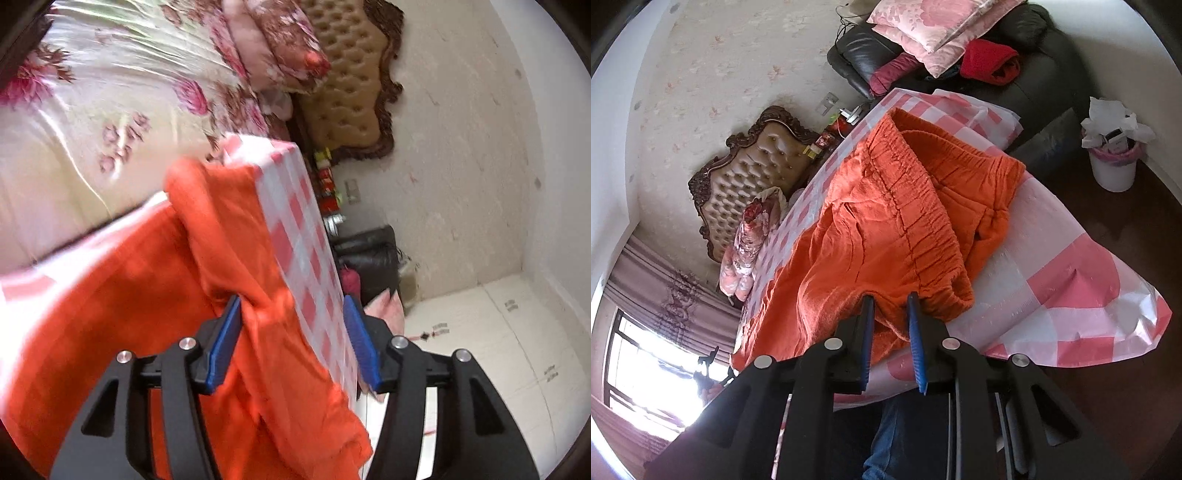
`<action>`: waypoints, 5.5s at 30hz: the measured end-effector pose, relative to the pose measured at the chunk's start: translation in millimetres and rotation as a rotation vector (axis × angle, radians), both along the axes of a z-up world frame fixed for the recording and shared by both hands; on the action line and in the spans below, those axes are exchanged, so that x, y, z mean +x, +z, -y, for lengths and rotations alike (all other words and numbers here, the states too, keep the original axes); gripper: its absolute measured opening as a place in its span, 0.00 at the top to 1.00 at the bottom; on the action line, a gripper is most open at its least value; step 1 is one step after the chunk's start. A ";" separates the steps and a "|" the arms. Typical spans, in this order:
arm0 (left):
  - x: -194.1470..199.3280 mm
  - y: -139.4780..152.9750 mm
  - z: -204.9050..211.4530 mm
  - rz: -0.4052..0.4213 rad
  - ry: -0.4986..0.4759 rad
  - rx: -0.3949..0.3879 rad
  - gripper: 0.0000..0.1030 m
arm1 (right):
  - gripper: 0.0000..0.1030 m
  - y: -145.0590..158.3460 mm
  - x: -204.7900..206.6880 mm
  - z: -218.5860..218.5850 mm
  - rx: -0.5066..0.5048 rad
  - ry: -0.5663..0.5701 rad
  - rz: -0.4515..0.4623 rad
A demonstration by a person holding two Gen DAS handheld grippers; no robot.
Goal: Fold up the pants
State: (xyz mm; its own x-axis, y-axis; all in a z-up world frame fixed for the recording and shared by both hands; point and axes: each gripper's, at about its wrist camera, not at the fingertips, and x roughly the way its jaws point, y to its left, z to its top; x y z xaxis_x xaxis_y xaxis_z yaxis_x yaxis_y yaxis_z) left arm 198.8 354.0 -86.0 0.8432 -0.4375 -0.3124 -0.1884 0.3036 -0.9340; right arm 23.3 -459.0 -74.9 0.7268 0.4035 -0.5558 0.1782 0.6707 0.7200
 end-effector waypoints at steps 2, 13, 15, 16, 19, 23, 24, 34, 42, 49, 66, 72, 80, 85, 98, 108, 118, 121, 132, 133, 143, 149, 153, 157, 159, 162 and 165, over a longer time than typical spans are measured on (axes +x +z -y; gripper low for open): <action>-1.4 -6.8 -12.8 -0.006 0.021 -0.040 0.46 | 0.78 0.3 0.0 0.2 0.003 -0.002 -0.003; 4.5 66.9 15.0 0.070 0.003 0.400 0.27 | 0.78 1.2 0.6 -0.5 -0.004 -0.007 -0.010; 31.0 73.7 42.4 -0.012 -0.137 0.512 0.25 | 0.78 0.1 3.3 -1.1 -0.006 -0.008 -0.015; 51.6 62.9 56.2 -0.055 -0.306 0.438 0.27 | 0.78 0.9 3.8 -1.9 -0.010 -0.008 -0.014; 46.3 73.6 50.8 -0.020 -0.255 0.501 0.46 | 0.78 4.1 0.8 -3.8 -0.031 -0.005 -0.010; 4.4 73.8 -1.3 -0.036 -0.063 0.463 0.30 | 0.78 2.5 -1.5 -2.9 -0.034 0.003 -0.018; -5.8 69.7 -15.6 -0.074 -0.031 0.491 0.30 | 0.78 2.5 -1.0 -3.0 -0.036 0.007 -0.021; -12.1 -28.3 -96.8 -0.271 -0.111 0.165 0.45 | 0.77 8.2 -2.7 -4.8 -0.030 -0.003 -0.028; -20.5 -60.4 -96.1 -0.170 -0.147 -0.107 0.80 | 0.69 14.0 -5.8 -4.7 -0.042 -0.005 -0.046; -27.7 -11.4 -92.9 -0.073 -0.138 -0.064 0.94 | 0.15 28.9 -8.9 -16.3 -0.084 0.010 -0.006; -15.6 -7.0 -72.6 -0.178 -0.176 0.108 0.79 | 0.23 9.1 -43.8 25.1 0.190 -0.129 -0.019; -14.6 -14.5 -68.6 -0.195 -0.189 0.107 0.79 | 0.27 3.0 -19.9 -1.8 0.263 -0.039 -0.032; -13.0 -12.5 -66.1 -0.216 -0.200 0.166 0.95 | 0.76 9.2 2.3 -12.8 0.111 -0.066 -0.076; -18.3 11.4 -64.7 -0.179 -0.191 0.208 0.95 | 0.95 41.4 19.0 -21.1 -0.095 -0.063 -0.021; 65.6 120.8 -37.6 -0.196 -0.221 0.251 0.95 | 0.96 150.2 166.0 30.2 -0.153 -0.023 0.002; -26.1 105.5 -4.6 -0.091 -0.263 0.302 0.95 | 0.96 95.7 90.7 35.9 -0.314 -0.022 0.062; -91.2 4.2 -20.3 -0.162 -0.196 0.203 0.95 | 0.97 17.3 46.3 26.5 -0.336 -0.002 -0.034; -105.6 34.0 -11.3 -0.106 -0.166 0.301 0.95 | 0.97 26.3 42.6 23.2 -0.330 -0.005 -0.002; -143.9 31.8 10.0 -0.170 -0.084 0.511 0.95 | 0.97 11.6 47.2 14.0 -0.428 0.017 -0.054; -145.2 32.5 12.2 -0.172 -0.083 0.527 0.95 | 0.97 12.2 46.7 13.9 -0.430 0.017 -0.052; -148.7 36.5 -4.2 -0.268 -0.052 0.661 0.55 | 0.96 4.7 50.9 2.7 -0.542 0.028 -0.090; -85.7 65.8 6.0 -0.132 -0.178 0.813 0.59 | 0.96 7.1 52.7 -14.7 -0.674 0.024 -0.109; -23.7 55.0 16.5 -0.144 -0.304 0.894 0.70 | 0.96 6.9 51.7 -13.7 -0.675 0.022 -0.111; 4.3 40.6 16.8 -0.182 -0.340 0.915 0.70 | 0.96 6.1 51.4 -13.2 -0.680 0.023 -0.113; 11.0 35.1 23.8 -0.196 -0.366 0.937 0.70 | 0.96 6.2 52.7 -13.5 -0.685 0.025 -0.117; 20.0 28.2 23.8 -0.237 -0.362 0.967 0.78 | 0.96 7.0 52.3 -15.1 -0.693 0.027 -0.121; 19.0 33.7 21.1 -0.200 -0.382 0.933 0.98 | 0.96 9.3 51.5 -18.0 -0.711 0.027 -0.120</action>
